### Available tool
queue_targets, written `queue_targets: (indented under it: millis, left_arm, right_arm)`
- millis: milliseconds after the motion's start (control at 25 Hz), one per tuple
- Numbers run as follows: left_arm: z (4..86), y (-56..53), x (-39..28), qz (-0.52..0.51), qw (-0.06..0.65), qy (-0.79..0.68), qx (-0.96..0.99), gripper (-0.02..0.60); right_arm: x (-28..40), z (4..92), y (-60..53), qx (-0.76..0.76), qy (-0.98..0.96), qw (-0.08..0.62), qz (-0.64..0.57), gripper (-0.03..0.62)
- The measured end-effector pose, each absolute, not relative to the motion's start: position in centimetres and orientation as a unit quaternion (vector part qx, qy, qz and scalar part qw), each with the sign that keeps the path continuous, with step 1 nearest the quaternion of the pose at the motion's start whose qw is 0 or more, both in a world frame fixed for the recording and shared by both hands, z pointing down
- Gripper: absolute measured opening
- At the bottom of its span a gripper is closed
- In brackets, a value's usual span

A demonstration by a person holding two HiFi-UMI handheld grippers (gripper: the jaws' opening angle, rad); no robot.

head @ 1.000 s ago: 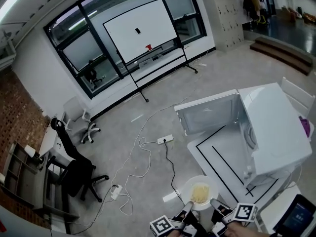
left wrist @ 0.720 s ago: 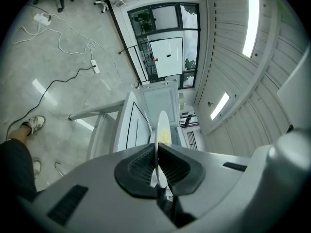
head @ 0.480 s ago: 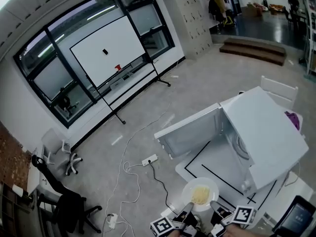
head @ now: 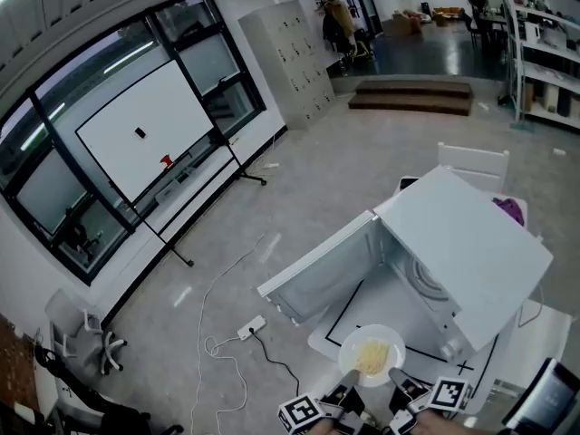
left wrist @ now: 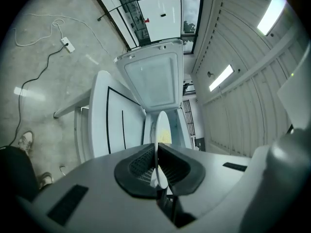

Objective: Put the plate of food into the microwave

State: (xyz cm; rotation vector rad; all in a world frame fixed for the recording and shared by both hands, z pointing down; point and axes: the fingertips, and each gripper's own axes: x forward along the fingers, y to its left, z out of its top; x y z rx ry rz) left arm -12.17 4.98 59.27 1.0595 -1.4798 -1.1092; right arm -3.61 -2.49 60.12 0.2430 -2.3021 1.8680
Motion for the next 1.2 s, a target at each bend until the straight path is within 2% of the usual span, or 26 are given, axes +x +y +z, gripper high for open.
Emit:
queue_targets:
  millis: [640,1200]
  left_arm:
    - [59.8,0.9,-15.1,-0.38,0.537,-0.559,0.505,0.015]
    - [60.8,-3.7,-14.9,-0.357,0.552,-0.557,0.507,0.015]
  right_arm:
    - [-5.3,60.5,-4.1,0.166,-0.734,-0.039,0.657,0.017]
    - [-4.4,61.9,-8.1,0.201,-0.725,-0.05,0.657,0.017]
